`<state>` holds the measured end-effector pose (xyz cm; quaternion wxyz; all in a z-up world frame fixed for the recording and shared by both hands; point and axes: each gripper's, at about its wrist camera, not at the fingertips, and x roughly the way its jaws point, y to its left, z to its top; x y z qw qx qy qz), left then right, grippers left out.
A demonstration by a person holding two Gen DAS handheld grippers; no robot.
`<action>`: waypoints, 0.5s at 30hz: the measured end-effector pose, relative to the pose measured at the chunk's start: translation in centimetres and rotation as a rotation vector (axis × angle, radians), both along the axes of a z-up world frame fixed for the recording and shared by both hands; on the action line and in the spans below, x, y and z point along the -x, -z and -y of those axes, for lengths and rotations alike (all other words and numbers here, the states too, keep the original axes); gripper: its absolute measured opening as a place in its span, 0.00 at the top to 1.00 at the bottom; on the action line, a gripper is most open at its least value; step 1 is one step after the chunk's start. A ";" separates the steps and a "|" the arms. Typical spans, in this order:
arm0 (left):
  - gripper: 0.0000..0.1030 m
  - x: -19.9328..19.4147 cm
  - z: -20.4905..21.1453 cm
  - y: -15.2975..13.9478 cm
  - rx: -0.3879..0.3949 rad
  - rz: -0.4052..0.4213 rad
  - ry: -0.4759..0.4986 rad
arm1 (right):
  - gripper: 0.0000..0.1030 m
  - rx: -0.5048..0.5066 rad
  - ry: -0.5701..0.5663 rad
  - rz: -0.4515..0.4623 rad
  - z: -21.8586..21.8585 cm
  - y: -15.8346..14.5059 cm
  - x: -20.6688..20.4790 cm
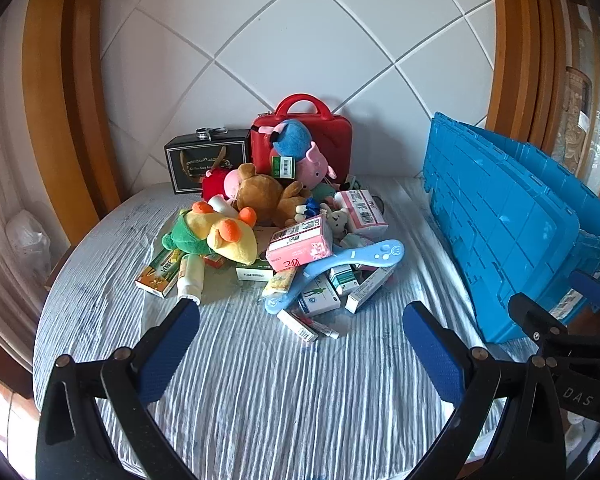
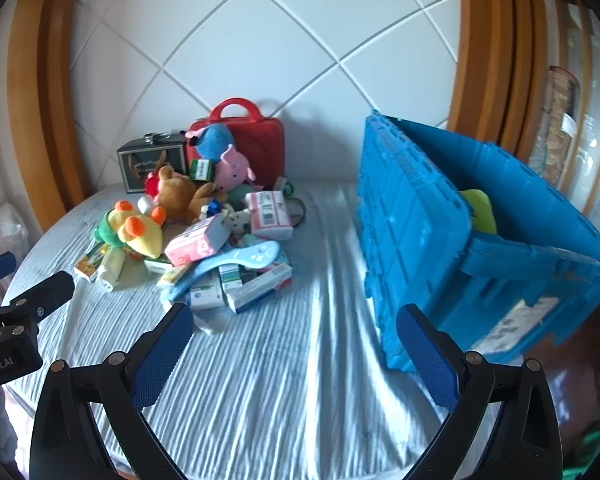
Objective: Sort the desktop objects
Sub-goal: 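Grasp the white medicine leaflet with the left tool while the right tool grasps a white medicine box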
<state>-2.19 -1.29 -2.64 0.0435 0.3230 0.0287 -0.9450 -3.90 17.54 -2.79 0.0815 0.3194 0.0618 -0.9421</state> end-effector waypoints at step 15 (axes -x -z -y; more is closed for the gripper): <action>0.00 4.0 2.1 6.0 0.010 0.193 -0.304 | 0.00 0.031 -0.336 0.133 1.8 4.6 7.5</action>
